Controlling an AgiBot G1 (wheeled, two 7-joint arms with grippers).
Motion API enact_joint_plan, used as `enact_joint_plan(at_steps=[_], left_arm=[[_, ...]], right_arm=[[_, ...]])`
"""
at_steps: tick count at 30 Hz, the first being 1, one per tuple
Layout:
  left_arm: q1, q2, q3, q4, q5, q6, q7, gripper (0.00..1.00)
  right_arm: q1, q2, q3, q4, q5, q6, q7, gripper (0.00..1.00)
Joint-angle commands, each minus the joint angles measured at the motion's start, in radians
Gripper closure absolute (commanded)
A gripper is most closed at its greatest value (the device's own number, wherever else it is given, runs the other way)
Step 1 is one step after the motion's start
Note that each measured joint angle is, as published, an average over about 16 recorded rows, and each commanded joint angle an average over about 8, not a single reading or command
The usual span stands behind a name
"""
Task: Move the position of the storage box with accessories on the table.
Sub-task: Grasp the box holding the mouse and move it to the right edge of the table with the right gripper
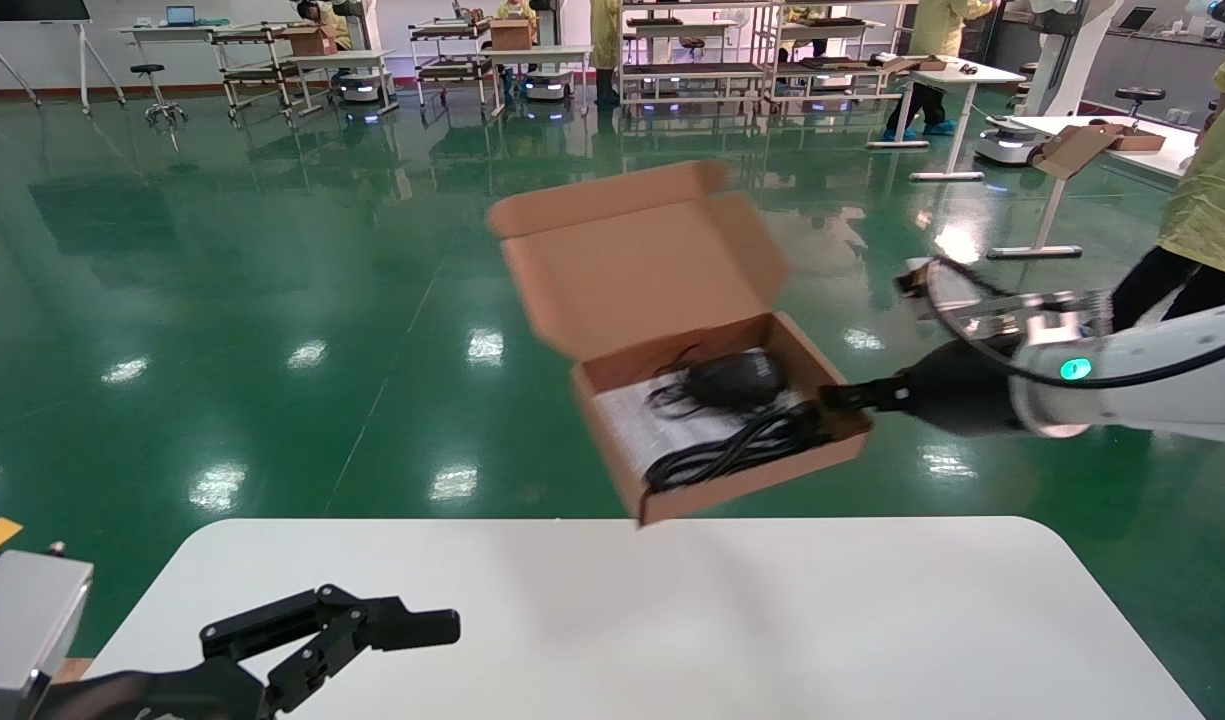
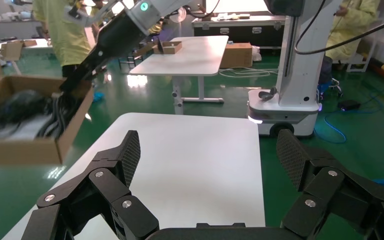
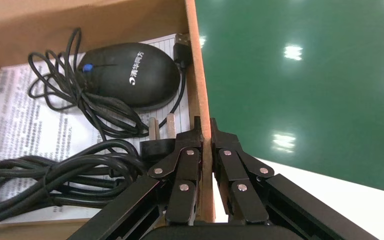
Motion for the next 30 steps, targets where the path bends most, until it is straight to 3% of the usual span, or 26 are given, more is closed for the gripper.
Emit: enact_joint_plan(at_steps=[1, 17, 30], left_arm=[[0.0, 0.0, 0.0, 0.0, 0.0, 0.0, 0.0, 0.0], [0.0, 0.0, 0.0, 0.0, 0.0, 0.0, 0.0, 0.0], [0.0, 0.0, 0.0, 0.0, 0.0, 0.0, 0.0, 0.0]], right_arm=[[0.013, 0.013, 0.0, -0.014, -0.001, 0.004, -0.01, 1.0], [-0.002, 0.15, 0.001, -0.075, -0.003, 0.074, -0.101, 1.0], [-0.092, 0.261, 0.022, -0.088, 0.027, 0.132, -0.161, 1.0]])
